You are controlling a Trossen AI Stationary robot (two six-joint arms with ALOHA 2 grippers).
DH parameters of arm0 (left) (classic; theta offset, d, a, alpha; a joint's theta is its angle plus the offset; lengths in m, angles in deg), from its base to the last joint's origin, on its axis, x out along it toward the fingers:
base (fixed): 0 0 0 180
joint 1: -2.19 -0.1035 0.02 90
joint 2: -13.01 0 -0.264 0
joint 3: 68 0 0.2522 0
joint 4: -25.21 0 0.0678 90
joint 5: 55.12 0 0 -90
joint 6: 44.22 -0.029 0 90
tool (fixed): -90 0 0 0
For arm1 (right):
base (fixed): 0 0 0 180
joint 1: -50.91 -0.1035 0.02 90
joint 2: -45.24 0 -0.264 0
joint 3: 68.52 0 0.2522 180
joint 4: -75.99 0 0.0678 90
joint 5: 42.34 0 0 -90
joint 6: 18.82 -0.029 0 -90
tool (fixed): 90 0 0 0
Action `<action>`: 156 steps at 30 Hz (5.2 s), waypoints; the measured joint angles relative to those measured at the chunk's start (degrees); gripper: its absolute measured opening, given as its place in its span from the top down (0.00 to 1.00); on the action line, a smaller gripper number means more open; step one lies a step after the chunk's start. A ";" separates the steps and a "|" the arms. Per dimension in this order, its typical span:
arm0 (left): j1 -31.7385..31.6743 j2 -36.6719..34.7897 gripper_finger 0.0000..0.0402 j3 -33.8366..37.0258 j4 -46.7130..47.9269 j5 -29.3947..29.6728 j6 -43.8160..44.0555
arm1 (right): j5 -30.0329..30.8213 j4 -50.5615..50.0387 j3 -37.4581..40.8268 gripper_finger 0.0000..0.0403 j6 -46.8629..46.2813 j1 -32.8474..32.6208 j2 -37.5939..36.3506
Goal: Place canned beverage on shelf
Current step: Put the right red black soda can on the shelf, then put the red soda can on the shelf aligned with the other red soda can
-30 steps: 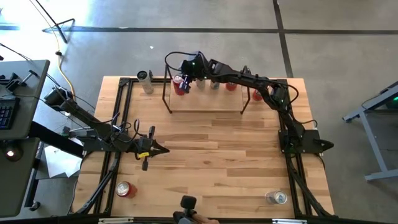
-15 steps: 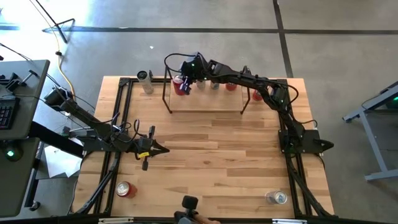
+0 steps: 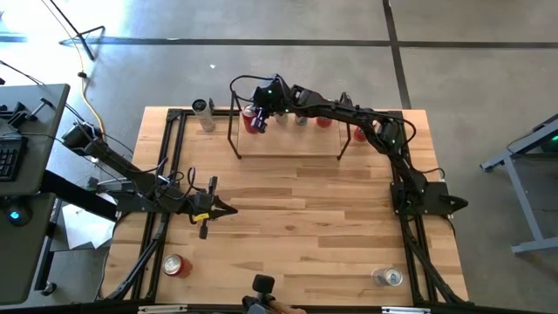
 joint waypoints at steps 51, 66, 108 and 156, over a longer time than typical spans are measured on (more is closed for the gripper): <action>0.00 0.00 1.00 0.00 -0.04 0.07 0.61 | 9.80 -9.06 -8.49 1.00 -1.16 -0.15 0.97; -0.02 -0.02 1.00 0.02 1.51 0.04 0.61 | 13.85 -8.48 -9.16 1.00 3.95 -7.40 -1.43; -10.19 0.59 1.00 0.02 0.54 -11.61 -3.16 | 50.60 -1.80 70.42 1.00 -43.21 -57.61 -59.78; -10.16 0.59 1.00 0.02 -0.24 -10.88 -0.37 | 14.01 -23.45 61.22 0.27 -36.87 29.25 -52.86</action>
